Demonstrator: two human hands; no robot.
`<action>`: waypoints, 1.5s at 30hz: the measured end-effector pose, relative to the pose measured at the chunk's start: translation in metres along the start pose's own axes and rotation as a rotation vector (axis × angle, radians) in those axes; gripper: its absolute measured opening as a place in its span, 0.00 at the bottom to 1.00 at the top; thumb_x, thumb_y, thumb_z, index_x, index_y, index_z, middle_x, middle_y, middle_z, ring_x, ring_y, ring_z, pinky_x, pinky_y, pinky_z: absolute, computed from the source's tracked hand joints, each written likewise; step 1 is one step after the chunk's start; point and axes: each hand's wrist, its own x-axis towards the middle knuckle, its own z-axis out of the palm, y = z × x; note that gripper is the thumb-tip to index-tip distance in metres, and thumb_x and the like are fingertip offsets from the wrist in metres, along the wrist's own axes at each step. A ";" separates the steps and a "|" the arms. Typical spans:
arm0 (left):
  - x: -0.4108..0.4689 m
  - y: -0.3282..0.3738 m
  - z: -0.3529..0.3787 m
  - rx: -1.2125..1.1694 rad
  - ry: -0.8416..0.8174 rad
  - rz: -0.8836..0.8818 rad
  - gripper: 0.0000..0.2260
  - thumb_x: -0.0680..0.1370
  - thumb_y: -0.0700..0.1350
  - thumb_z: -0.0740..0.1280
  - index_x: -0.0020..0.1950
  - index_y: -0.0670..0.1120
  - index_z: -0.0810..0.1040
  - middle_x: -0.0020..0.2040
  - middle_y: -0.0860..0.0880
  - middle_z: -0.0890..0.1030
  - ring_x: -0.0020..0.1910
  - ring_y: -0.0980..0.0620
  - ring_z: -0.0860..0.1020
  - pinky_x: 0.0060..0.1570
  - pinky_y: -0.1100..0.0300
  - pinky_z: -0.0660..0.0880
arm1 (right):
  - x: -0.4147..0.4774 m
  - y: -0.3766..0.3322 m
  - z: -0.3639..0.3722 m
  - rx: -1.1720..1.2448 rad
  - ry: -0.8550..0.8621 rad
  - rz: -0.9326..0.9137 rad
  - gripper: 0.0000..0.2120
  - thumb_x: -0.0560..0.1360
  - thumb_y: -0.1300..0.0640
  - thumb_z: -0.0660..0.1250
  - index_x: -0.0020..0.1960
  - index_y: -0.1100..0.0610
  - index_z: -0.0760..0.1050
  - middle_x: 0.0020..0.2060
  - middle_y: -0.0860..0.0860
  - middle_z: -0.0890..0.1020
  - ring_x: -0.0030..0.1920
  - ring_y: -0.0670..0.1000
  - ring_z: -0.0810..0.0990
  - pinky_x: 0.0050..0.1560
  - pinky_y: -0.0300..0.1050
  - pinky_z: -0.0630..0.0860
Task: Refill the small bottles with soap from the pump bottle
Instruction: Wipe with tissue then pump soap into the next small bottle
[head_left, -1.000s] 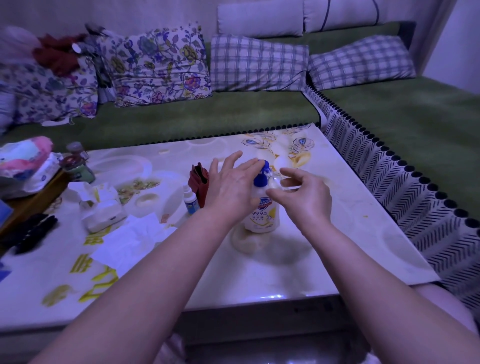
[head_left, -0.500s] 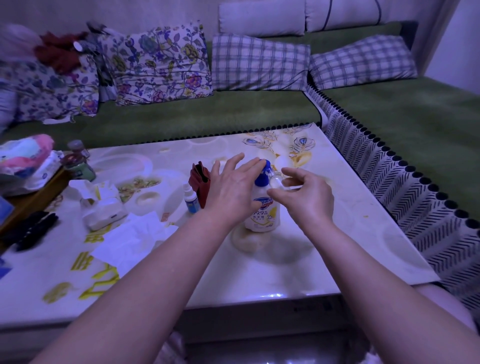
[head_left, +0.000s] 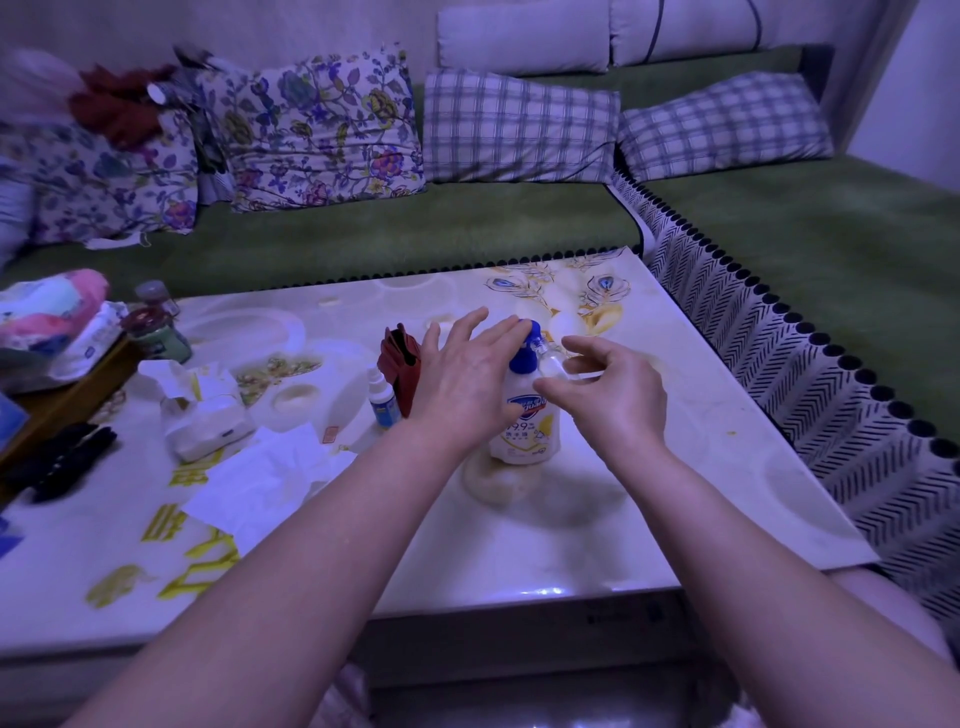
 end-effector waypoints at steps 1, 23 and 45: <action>0.000 0.000 0.000 -0.002 -0.001 -0.001 0.36 0.72 0.54 0.70 0.75 0.56 0.57 0.75 0.58 0.61 0.76 0.51 0.52 0.72 0.43 0.49 | 0.000 0.000 0.000 0.001 -0.001 0.001 0.23 0.63 0.50 0.76 0.58 0.44 0.78 0.44 0.41 0.81 0.44 0.43 0.82 0.50 0.41 0.74; -0.007 0.004 0.013 0.082 0.030 0.013 0.35 0.73 0.53 0.69 0.76 0.54 0.56 0.75 0.57 0.61 0.76 0.49 0.52 0.72 0.43 0.47 | -0.006 0.010 0.004 -0.001 0.006 0.018 0.21 0.65 0.48 0.75 0.57 0.43 0.78 0.43 0.40 0.81 0.43 0.41 0.81 0.46 0.37 0.68; -0.001 0.002 0.003 0.006 0.011 -0.008 0.37 0.70 0.57 0.70 0.75 0.56 0.57 0.75 0.58 0.61 0.76 0.51 0.50 0.71 0.40 0.47 | -0.002 0.002 0.002 -0.021 0.013 -0.002 0.23 0.64 0.49 0.75 0.58 0.43 0.78 0.43 0.40 0.81 0.44 0.43 0.81 0.50 0.41 0.72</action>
